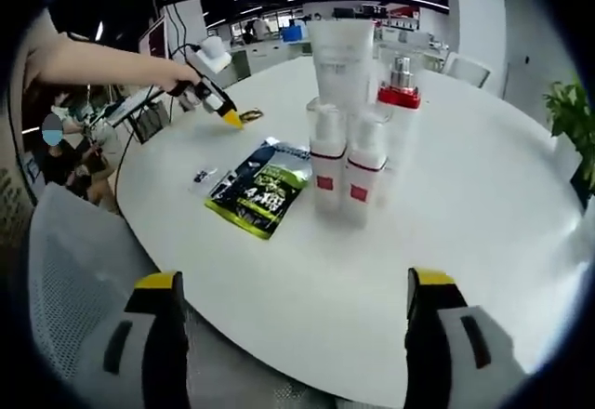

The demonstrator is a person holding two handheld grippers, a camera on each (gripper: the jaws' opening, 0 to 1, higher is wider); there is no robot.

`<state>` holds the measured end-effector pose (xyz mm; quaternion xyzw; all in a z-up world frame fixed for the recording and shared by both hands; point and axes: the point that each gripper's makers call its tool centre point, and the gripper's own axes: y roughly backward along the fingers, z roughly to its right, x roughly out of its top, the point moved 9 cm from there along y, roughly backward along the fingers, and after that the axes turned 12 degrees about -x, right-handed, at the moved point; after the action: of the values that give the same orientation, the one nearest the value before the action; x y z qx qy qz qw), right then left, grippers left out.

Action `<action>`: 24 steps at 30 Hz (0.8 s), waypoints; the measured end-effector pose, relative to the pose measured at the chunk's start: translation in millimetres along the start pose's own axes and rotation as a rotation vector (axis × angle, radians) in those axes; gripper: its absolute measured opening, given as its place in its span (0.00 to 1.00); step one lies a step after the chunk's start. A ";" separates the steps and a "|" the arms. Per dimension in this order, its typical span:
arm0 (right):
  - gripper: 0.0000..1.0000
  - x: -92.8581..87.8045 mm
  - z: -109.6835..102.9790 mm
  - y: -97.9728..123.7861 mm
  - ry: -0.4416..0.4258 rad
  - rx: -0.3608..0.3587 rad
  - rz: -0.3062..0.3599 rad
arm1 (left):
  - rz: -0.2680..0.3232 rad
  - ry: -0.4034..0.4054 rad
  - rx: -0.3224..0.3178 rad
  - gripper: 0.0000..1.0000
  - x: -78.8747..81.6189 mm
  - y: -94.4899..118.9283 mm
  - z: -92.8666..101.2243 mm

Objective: Arrange the skincare products in the storage area until every visible bottle or jar stands upright without overlapping.

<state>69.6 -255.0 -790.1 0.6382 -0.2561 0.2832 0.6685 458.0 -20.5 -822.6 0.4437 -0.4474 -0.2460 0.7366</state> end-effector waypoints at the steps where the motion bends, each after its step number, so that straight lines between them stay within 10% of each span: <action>1: 0.99 -0.2 -0.2 -0.3 0.005 -0.002 -0.004 | 0.000 0.002 -0.003 0.70 0.6 0.2 -0.5; 11: 0.99 -1.1 0.9 -0.8 0.003 -0.009 -0.008 | -0.045 -0.035 -0.003 0.67 4.3 1.8 -0.7; 24: 0.98 0.0 2.1 -0.8 0.014 -0.023 0.006 | -0.048 -0.089 -0.027 0.37 10.1 6.9 7.5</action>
<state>70.2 -257.1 -790.5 0.6278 -0.2565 0.2866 0.6768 456.0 -28.0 -810.5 0.4331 -0.4656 -0.2892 0.7156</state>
